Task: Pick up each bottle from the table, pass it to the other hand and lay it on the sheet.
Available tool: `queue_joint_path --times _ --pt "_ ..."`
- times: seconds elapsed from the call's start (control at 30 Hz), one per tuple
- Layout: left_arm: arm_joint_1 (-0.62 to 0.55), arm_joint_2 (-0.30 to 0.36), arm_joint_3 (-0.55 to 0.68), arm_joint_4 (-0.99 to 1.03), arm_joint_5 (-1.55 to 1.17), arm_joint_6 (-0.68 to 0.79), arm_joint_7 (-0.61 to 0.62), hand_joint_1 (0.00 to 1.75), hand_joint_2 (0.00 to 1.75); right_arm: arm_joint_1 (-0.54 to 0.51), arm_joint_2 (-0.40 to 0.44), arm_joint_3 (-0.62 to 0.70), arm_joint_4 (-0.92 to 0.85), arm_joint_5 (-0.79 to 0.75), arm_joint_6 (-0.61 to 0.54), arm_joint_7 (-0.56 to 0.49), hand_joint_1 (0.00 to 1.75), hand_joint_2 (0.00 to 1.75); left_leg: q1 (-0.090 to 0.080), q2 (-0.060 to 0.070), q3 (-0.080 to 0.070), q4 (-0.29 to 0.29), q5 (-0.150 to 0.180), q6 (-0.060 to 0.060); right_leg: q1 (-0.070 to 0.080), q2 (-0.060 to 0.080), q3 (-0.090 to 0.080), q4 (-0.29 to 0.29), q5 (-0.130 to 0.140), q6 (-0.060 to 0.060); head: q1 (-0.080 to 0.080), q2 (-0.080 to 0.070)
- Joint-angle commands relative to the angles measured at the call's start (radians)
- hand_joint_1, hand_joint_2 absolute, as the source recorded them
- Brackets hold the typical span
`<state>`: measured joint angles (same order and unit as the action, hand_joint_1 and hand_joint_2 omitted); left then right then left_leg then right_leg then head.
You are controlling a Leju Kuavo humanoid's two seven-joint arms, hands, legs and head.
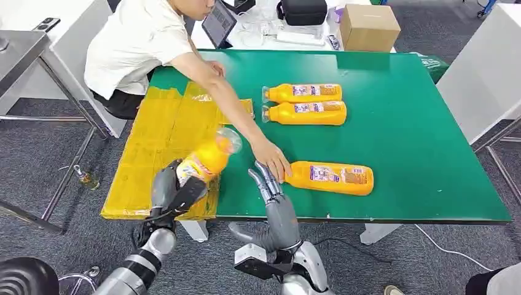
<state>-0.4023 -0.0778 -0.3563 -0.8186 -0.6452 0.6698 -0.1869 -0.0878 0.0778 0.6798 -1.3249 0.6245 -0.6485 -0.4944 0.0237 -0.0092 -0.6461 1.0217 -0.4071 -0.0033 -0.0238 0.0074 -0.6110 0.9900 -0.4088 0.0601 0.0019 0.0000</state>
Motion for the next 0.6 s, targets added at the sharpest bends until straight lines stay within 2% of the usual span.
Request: queue_joint_path --times 0.03,0.07,0.1,0.17,0.23,0.27,0.3,0.33,0.4,0.43,0.5,0.53,0.57,0.6 --pt "-0.131 0.058 -0.052 0.182 -0.150 -0.011 0.077 1.75 1.75 -0.020 0.004 -0.029 0.000 -0.004 0.014 -0.006 0.00 1.75 0.000 0.002 0.006 -0.001 -0.002 0.001 0.001 0.001 0.005 -0.001 -0.002 -0.003 0.000 0.000" --pt "-0.156 0.063 -0.064 0.206 -0.225 -0.035 0.120 1.75 1.75 -0.019 0.007 -0.030 -0.003 -0.004 0.020 -0.010 0.00 1.75 0.001 0.001 0.007 -0.001 -0.003 0.002 0.002 -0.001 0.007 -0.001 -0.003 -0.004 0.000 0.000" --pt "-0.178 0.065 -0.066 0.219 -0.268 -0.074 0.144 1.75 1.75 -0.017 0.008 -0.031 -0.010 -0.006 0.029 -0.012 0.00 1.75 0.000 -0.001 0.002 0.000 0.000 0.001 0.000 -0.001 0.002 0.000 -0.001 -0.001 0.000 0.000" --pt "-0.218 0.058 -0.044 0.243 -0.307 -0.165 0.158 1.75 1.75 -0.015 0.010 -0.034 -0.020 -0.006 0.043 -0.014 0.00 1.75 0.001 -0.001 0.002 0.000 -0.001 0.001 0.001 -0.002 0.003 0.000 -0.002 -0.002 0.000 0.000" --pt "-0.254 0.060 -0.057 0.280 -0.387 -0.204 0.205 1.36 1.75 -0.016 0.011 -0.036 -0.026 -0.007 0.060 -0.015 0.00 1.75 0.001 -0.001 0.001 0.001 -0.001 0.001 0.001 -0.001 0.002 0.000 -0.001 -0.002 0.000 0.000" --pt "-0.265 0.056 -0.051 0.289 -0.388 -0.223 0.204 1.34 1.75 -0.016 0.010 -0.038 -0.030 -0.008 0.065 -0.014 0.00 1.75 0.001 -0.001 0.003 0.001 -0.001 0.001 0.002 -0.002 0.004 0.000 -0.002 -0.003 0.000 0.000" --pt "-0.277 0.053 -0.042 0.310 -0.380 -0.267 0.208 1.15 1.75 -0.015 0.010 -0.039 -0.034 -0.011 0.076 -0.014 0.00 1.75 0.001 0.000 0.003 0.000 -0.001 0.001 0.001 0.000 0.003 0.000 -0.001 -0.003 0.000 0.000" --pt "-0.287 0.051 -0.024 0.325 -0.372 -0.297 0.211 0.87 1.75 -0.012 0.011 -0.042 -0.035 -0.016 0.087 -0.014 0.00 1.75 0.000 0.000 0.001 0.000 -0.001 0.001 0.001 0.000 0.002 0.000 -0.001 -0.002 0.000 0.000" --pt "-0.309 0.055 -0.013 0.360 -0.383 -0.341 0.223 1.48 1.75 -0.009 0.014 -0.047 -0.030 -0.023 0.099 -0.016 0.00 1.75 0.001 0.000 0.002 0.000 -0.001 0.001 0.001 0.000 0.002 0.000 -0.001 -0.002 0.000 0.000" --pt "-0.324 0.060 -0.011 0.384 -0.394 -0.364 0.235 1.54 1.75 -0.009 0.017 -0.051 -0.023 -0.026 0.103 -0.018 0.00 1.75 0.000 0.000 0.002 0.000 0.000 0.001 0.001 0.000 0.002 0.000 0.000 -0.002 0.000 0.000" --pt "-0.337 0.065 -0.016 0.407 -0.411 -0.382 0.247 1.54 1.75 -0.008 0.018 -0.052 -0.019 -0.033 0.110 -0.022 0.00 1.75 0.000 0.000 0.003 0.000 -0.001 0.001 0.001 0.000 0.003 0.000 -0.001 -0.002 0.000 0.000" --pt "-0.343 0.066 -0.016 0.421 -0.418 -0.389 0.245 1.71 1.75 -0.008 0.020 -0.054 -0.016 -0.041 0.115 -0.025 0.00 1.75 0.001 0.001 0.006 0.000 -0.002 0.001 0.002 0.000 0.006 -0.001 -0.002 -0.003 0.000 0.000" --pt "-0.346 0.063 -0.010 0.430 -0.414 -0.400 0.248 1.61 1.75 -0.007 0.020 -0.056 -0.013 -0.041 0.116 -0.025 0.00 1.75 0.001 0.001 0.009 -0.001 -0.003 0.002 0.002 0.000 0.009 -0.001 -0.002 -0.004 0.000 0.000" --pt "-0.358 0.056 -0.007 0.463 -0.414 -0.411 0.246 1.61 1.75 -0.006 0.021 -0.058 -0.005 -0.052 0.115 -0.031 0.00 1.75 0.000 0.001 0.006 -0.001 -0.001 0.001 0.001 0.001 0.006 -0.001 -0.001 -0.002 0.000 0.000"
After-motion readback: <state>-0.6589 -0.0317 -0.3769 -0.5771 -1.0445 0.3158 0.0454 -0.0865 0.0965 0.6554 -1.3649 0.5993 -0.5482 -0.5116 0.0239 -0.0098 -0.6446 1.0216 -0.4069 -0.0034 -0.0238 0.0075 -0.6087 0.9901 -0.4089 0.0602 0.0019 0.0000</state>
